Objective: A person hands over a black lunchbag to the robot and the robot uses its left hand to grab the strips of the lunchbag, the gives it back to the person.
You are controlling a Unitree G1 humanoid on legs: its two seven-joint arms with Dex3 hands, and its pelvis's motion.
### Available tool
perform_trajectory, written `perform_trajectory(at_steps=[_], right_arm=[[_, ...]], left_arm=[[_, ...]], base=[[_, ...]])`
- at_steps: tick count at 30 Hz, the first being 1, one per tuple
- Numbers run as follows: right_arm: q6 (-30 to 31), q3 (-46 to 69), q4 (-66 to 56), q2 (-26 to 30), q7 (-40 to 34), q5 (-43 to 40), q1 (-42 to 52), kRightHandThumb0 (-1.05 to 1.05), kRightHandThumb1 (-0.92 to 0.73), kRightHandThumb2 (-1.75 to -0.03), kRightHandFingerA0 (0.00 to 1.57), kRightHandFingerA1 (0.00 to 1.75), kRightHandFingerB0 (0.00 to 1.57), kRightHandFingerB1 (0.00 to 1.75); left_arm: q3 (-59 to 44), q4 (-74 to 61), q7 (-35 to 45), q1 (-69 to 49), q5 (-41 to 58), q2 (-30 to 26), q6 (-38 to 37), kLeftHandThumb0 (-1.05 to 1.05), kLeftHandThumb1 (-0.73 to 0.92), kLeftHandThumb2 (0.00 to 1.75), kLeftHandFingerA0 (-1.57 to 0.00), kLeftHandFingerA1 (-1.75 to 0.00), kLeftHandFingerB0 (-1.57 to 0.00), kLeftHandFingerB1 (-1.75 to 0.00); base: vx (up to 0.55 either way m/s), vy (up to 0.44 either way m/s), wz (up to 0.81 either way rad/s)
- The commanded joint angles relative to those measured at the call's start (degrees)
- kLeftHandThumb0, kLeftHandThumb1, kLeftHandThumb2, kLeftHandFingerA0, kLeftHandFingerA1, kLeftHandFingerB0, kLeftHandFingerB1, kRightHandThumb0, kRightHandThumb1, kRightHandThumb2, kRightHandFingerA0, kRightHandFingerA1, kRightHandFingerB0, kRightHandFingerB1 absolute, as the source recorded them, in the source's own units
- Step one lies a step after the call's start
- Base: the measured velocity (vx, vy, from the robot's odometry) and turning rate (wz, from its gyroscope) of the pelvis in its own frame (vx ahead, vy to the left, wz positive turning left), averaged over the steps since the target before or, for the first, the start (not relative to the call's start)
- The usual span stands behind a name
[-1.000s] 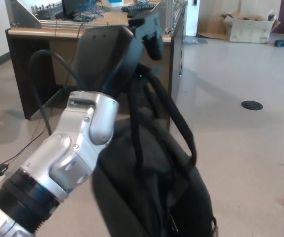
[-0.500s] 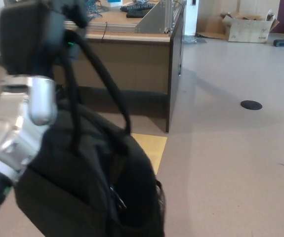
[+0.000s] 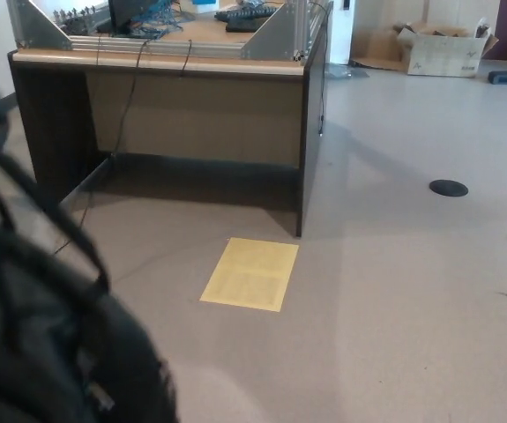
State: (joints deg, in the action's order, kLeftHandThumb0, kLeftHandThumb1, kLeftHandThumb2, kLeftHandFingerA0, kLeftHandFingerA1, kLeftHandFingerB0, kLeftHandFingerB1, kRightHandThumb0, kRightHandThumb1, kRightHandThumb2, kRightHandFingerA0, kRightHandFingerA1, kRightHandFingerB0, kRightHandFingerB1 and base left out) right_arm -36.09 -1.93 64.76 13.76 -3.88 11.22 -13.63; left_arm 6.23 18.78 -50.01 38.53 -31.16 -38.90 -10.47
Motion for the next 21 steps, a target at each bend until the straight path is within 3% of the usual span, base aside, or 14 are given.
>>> perform_trajectory(at_steps=[1,13,14,15,18,19,20,21], right_arm=[[-0.34,0.25,0.14,1.41,0.95,-0.26,-0.03,-0.76,-0.83,-0.66,0.46,0.48,0.41,0.42],[0.11,-0.08,0.02,1.16,0.95,0.08,0.73,-0.71,-0.85,-0.65,0.45,0.45,0.42,0.41],[-0.01,-0.14,0.02,1.18,0.86,0.17,0.62,-0.76,-0.81,-0.67,0.46,0.47,0.41,0.41],[-0.14,-0.23,0.07,1.24,0.62,0.36,0.59,-0.74,-0.70,-1.10,0.44,0.60,0.31,0.51],[-0.24,-0.20,0.21,1.48,0.45,0.37,0.57,-0.74,-0.71,-1.11,0.43,0.59,0.31,0.51],[-0.18,-0.32,0.22,1.54,0.23,0.58,0.49,-0.74,-0.82,-0.67,0.46,0.47,0.41,0.41],[-0.03,-0.41,0.24,1.54,0.08,0.71,0.41,-0.74,-0.82,-0.67,0.46,0.47,0.41,0.41],[0.02,-0.30,0.18,1.45,0.23,0.51,0.42,-0.74,-0.82,-0.67,0.46,0.46,0.41,0.41]], left_arm=[[-8.21,0.38,-12.76,-8.58,-3.94,-5.35,-14.59,-0.12,0.55,0.58,-0.92,-1.75,-0.67,-1.75],[-8.60,9.39,-14.01,-10.07,-5.13,-6.29,-20.95,-0.09,0.53,0.59,-0.90,-1.75,-0.67,-1.75],[-8.48,9.50,-15.08,-11.38,-5.84,-5.95,-20.85,-0.10,0.37,0.81,-1.22,-1.39,-1.04,-1.30],[-8.50,9.70,-15.89,-12.37,-6.33,-5.67,-21.26,-0.10,0.54,0.55,-0.86,-1.75,-0.71,-1.71],[-8.77,9.89,-17.30,-14.50,-7.27,-5.02,-21.93,-0.10,0.54,0.57,-0.88,-1.75,-0.68,-1.73],[-9.03,10.30,-17.74,-15.94,-7.02,-4.60,-22.44,-0.10,0.36,0.80,-1.22,-1.38,-1.05,-1.29],[-9.15,10.75,-18.61,-16.70,-7.30,-4.30,-22.35,-0.10,0.36,0.80,-1.22,-1.38,-1.05,-1.29],[-9.31,10.94,-19.22,-17.21,-7.72,-3.84,-21.59,-0.08,0.52,0.56,-0.89,-1.75,-0.69,-1.73]], base=[[0.00,0.000,0.00],[0.00,0.000,0.00],[0.00,0.000,0.00],[0.00,0.000,0.00],[0.00,0.000,0.00],[0.00,0.000,0.00],[0.00,0.000,0.00],[0.00,0.000,0.00]])
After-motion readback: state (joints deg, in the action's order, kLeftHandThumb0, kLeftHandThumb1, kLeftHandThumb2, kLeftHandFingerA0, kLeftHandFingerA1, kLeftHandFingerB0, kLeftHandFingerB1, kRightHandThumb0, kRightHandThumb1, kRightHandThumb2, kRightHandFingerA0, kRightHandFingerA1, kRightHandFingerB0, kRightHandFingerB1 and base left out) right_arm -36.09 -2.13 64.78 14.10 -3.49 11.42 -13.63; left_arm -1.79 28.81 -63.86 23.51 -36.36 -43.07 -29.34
